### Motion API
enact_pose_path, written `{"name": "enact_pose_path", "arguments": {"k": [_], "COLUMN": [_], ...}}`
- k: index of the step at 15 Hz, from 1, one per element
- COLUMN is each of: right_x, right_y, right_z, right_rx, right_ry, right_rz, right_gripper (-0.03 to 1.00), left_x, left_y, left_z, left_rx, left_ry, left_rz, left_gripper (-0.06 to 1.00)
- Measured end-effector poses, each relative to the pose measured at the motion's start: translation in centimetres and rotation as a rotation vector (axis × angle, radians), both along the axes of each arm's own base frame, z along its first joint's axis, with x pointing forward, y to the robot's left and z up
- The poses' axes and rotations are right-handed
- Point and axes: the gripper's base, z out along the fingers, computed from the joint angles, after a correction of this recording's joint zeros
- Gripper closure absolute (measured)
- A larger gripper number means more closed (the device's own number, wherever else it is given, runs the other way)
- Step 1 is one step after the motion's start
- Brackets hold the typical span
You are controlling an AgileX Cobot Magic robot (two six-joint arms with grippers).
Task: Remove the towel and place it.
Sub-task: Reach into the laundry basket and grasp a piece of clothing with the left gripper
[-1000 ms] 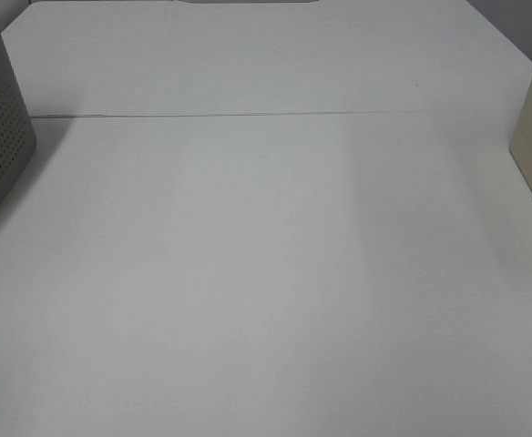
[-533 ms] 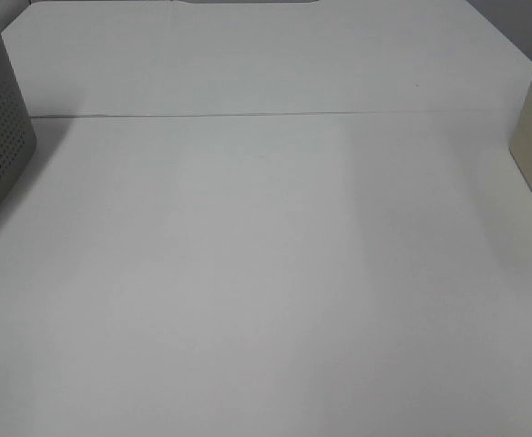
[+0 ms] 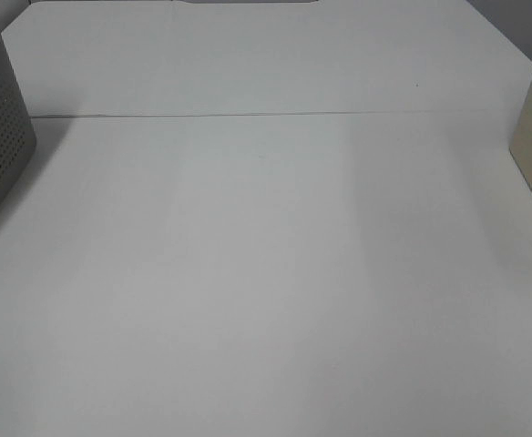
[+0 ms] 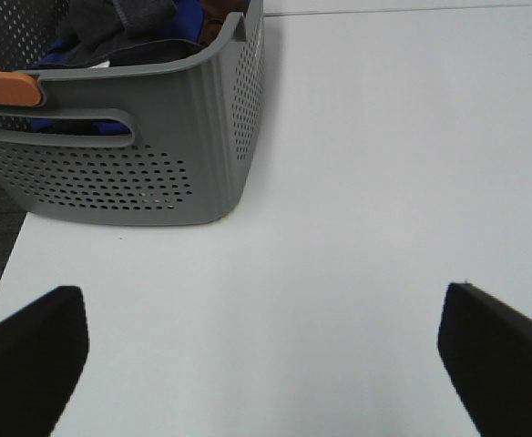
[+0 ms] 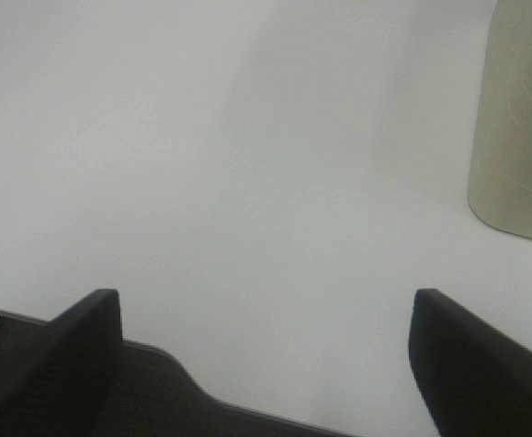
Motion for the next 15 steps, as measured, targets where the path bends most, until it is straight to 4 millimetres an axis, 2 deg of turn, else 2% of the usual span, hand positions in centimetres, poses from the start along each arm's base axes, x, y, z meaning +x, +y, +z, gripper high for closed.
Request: {"name": "enact_pose_path", "arguments": {"k": [2, 4, 5, 8, 9, 12, 14, 15], "right_x": [0.0, 0.1, 0.1, 0.1, 0.1, 0.1, 0.1, 0.1], "right_y": [0.0, 0.0, 0.0, 0.0, 0.0, 0.0, 0.0, 0.0], "right_z": [0.0, -0.2, -0.2, -0.2, -0.2, -0.2, -0.2, -0.2], "right_rx": [0.000, -0.001, -0.001, -0.001, -0.001, -0.001, -0.001, -0.001], "right_ry": [0.001, 0.007, 0.007, 0.007, 0.007, 0.007, 0.007, 0.007], "right_rz": [0.000, 0.000, 0.000, 0.000, 0.000, 0.000, 0.000, 0.000], "right_gripper": [0.14, 0.14, 0.14, 0.14, 0.14, 0.14, 0.14, 0.14], "left_x": [0.2, 1.6, 2.3, 8.5, 11.4, 19.2, 24.0, 26.1], "left_y": [0.0, 0.2, 0.3, 0.8, 1.0, 1.5, 2.2, 3.3], "left_z": [2.3, 6.1, 7.1, 11.2, 11.8, 12.5, 11.9, 11.3], "left_rx": [0.038, 0.110, 0.137, 0.289, 0.344, 0.448, 0.500, 0.497], "left_ry": [0.076, 0.120, 0.135, 0.267, 0.334, 0.475, 0.563, 0.606], "left_rz": [-0.019, -0.040, -0.042, -0.087, -0.107, -0.138, -0.182, -0.187], "left_gripper": [-0.05, -0.05, -0.05, -0.05, -0.05, -0.05, -0.05, -0.05]}}
